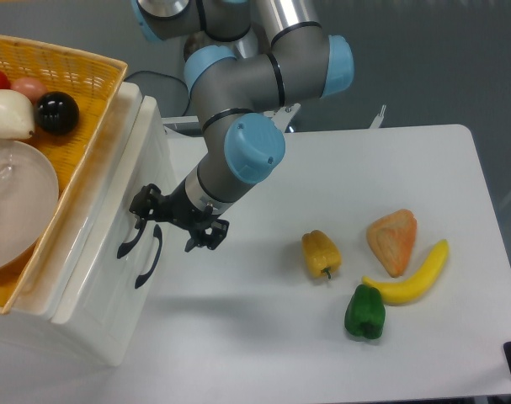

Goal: Slide the top white drawer open

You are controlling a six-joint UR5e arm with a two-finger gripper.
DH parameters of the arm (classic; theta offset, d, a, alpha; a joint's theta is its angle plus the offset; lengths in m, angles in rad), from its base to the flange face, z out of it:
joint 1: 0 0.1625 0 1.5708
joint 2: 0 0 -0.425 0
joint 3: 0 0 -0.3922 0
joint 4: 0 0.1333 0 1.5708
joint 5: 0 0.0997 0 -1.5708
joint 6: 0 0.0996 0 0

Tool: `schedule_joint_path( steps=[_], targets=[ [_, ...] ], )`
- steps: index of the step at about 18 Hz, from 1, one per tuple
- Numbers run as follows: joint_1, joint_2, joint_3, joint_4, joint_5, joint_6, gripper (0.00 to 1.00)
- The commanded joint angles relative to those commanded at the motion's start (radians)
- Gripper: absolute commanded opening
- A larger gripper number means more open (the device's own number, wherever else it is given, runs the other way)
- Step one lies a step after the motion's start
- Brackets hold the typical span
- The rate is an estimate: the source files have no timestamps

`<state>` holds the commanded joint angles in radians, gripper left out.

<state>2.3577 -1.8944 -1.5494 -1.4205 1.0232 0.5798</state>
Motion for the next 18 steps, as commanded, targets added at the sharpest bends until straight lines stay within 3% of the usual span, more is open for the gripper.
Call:
schedule_joint_path(
  steps=[18],
  targets=[
    [0.012,-0.014,0.029,0.003,0.037,0.003,1.0]
  ],
)
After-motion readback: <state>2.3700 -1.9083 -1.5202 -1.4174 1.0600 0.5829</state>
